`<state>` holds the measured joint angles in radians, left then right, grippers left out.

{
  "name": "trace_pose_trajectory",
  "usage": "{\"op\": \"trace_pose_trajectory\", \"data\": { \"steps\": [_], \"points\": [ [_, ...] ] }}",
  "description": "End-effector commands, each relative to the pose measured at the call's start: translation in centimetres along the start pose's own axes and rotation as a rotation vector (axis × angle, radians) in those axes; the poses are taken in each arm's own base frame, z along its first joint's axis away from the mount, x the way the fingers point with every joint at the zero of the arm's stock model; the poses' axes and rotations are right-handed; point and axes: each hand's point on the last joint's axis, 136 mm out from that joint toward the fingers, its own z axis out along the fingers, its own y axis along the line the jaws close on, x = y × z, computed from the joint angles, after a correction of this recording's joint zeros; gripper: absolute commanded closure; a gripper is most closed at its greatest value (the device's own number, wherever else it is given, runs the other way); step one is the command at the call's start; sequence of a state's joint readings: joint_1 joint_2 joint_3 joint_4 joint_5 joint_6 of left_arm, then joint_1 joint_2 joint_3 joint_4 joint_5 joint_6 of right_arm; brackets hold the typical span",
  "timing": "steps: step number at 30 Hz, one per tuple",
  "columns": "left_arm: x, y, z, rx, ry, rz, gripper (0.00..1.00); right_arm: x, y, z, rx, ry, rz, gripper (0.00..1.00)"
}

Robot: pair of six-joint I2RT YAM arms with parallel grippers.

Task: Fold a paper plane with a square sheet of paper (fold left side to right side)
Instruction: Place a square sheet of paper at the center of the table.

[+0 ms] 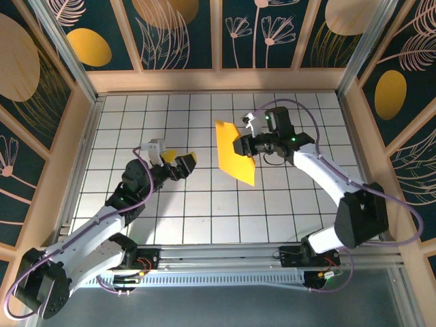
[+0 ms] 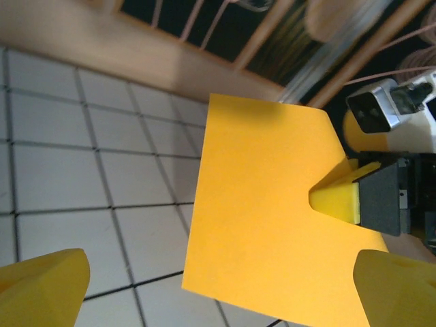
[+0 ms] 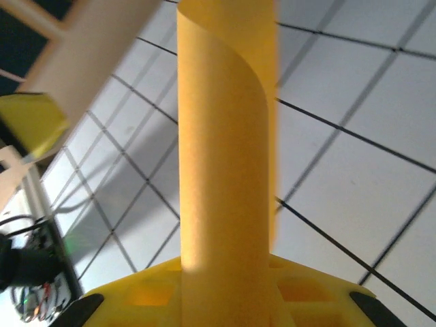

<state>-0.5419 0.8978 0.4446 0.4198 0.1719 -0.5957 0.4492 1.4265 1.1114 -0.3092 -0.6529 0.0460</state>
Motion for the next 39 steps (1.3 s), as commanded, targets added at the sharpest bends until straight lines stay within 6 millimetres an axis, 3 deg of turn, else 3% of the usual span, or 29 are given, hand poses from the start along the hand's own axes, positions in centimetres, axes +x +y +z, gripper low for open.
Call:
{"op": "trace_pose_trajectory", "data": {
  "steps": [1, 5, 14, 18, 21, 24, 28, 30, 36, 39],
  "points": [
    [-1.5, -3.8, -0.8, 0.188, -0.054, 0.124, 0.01, -0.2, 4.9, -2.6, -0.175, -0.013, -0.12, 0.78],
    [-1.6, -6.1, -0.9, 0.308, -0.041, 0.176, 0.01, -0.9, 8.9, -5.4, -0.305, -0.053, -0.189, 0.79],
    [-1.5, -9.4, -0.2, 0.48, 0.033, 0.268, 0.01, -1.2, 14.8, -9.6, -0.501, -0.087, -0.303, 0.81],
    [-1.1, -11.1, 0.1, 0.584, 0.092, 0.29, 0.01, -0.8, 15.1, -9.6, -0.509, -0.079, -0.321, 0.81],
    [-0.7, -11.9, 0.4, 0.642, 0.14, 0.307, 0.02, -0.6, 13.8, -8.7, -0.448, -0.053, -0.31, 0.81],
    [-0.4, -12.1, 0.8, 0.667, 0.176, 0.32, 0.21, -0.5, 12.3, -7.7, -0.383, -0.039, -0.302, 0.8],
    [0.0, -11.9, 1.2, 0.662, 0.202, 0.312, 0.68, -0.5, 10.3, -6.9, -0.31, -0.034, -0.286, 0.79],
    [0.3, -11.4, 1.5, 0.64, 0.208, 0.298, 0.83, -0.6, 9.7, -6.8, -0.287, -0.043, -0.277, 0.75],
    [0.8, -9.7, 2.3, 0.546, 0.208, 0.237, 1.0, -0.8, 7.4, -6.5, -0.183, -0.067, -0.244, 0.66],
    [1.4, -8.2, 3.2, 0.465, 0.243, 0.173, 1.0, -1.1, 5.6, -6.3, -0.106, -0.087, -0.204, 0.55]
  ]
}}
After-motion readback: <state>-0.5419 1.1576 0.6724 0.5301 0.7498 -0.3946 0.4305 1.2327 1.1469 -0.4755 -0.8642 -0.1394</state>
